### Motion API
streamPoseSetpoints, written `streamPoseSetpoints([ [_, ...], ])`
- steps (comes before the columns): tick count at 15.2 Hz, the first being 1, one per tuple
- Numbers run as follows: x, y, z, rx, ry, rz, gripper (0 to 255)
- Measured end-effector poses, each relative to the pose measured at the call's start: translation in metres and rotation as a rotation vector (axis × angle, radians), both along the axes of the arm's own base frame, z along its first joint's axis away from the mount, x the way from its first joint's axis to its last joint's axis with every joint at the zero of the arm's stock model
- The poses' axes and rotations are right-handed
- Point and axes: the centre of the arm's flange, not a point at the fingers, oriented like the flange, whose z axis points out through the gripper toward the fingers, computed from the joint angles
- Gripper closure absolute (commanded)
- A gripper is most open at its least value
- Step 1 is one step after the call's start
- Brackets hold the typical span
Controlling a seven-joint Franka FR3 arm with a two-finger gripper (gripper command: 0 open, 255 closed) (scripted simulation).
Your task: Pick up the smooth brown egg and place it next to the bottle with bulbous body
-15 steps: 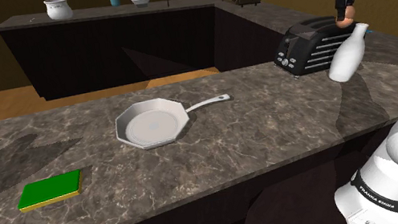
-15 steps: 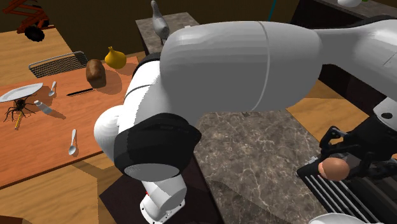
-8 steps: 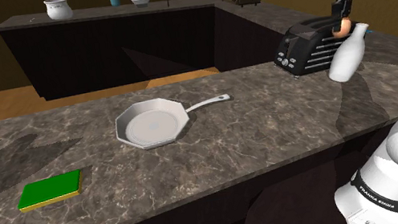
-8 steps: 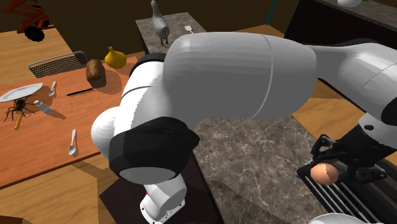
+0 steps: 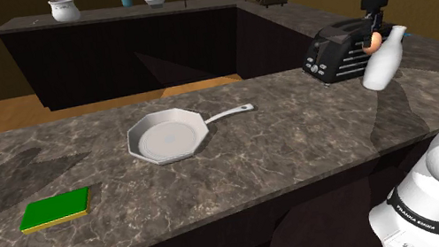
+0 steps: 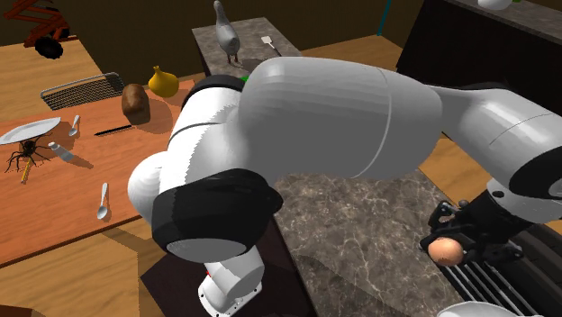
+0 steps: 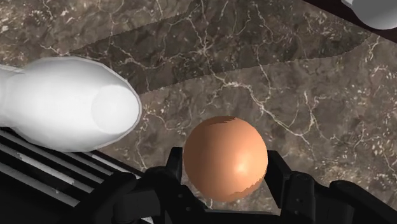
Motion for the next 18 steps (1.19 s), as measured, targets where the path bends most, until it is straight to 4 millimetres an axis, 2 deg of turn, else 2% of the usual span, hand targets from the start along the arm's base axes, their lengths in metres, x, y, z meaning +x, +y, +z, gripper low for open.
streamPoseSetpoints([
  [18,0.001,0.0,-0.094,0.0,0.0,0.0,255],
])
